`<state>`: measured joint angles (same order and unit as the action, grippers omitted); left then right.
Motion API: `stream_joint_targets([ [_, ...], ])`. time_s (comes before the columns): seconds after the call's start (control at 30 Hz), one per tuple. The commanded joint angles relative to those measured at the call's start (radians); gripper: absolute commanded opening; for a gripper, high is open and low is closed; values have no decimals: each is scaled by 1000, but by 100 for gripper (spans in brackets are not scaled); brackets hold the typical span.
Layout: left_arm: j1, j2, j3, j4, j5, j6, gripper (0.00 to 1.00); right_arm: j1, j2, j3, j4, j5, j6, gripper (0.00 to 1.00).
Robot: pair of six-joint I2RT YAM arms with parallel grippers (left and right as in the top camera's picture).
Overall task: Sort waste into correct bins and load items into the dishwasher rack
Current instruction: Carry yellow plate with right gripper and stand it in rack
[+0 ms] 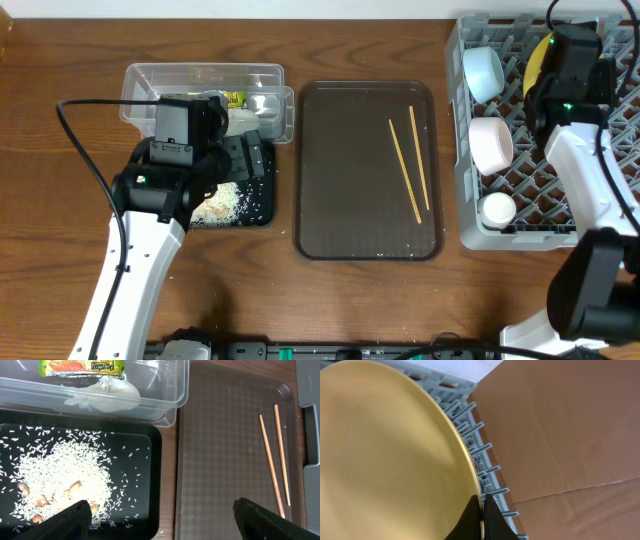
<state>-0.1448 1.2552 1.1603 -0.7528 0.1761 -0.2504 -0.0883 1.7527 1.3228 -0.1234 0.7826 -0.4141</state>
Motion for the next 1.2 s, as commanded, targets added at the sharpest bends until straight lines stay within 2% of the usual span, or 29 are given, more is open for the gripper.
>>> stream_joint_targets([
  [0.0,4,6,8,-2,-9,10,93,-10,29,1,15,12,12,1],
  [0.13,4,6,8,-2,-9,10,93,-8,56,1,7,-62,62,5],
  [0.47,4,6,8,-2,-9,10,93,-9,94,1,72,-167,168,6],
  [0.5,4,6,8,-2,-9,10,93,-9,97,1,84,-172,168,10],
  [0.63,4,6,8,-2,-9,10,93,-9,99,1,132,-193,175,38],
  [0.67,4,6,8,-2,-9,10,93,-9,99,1,148,-196,175,47],
  [0.8,4,6,8,-2,-9,10,93,-9,98,2,201,-212,175,68],
  [1.03,4,6,8,-2,-9,10,93,19,10,22,200,-248,175,91],
  [1.1,4,6,8,-2,-9,10,93,42,-55,22,148,-330,190,99],
  [1.17,4,6,8,-2,-9,10,93,75,-143,22,48,-497,284,99],
])
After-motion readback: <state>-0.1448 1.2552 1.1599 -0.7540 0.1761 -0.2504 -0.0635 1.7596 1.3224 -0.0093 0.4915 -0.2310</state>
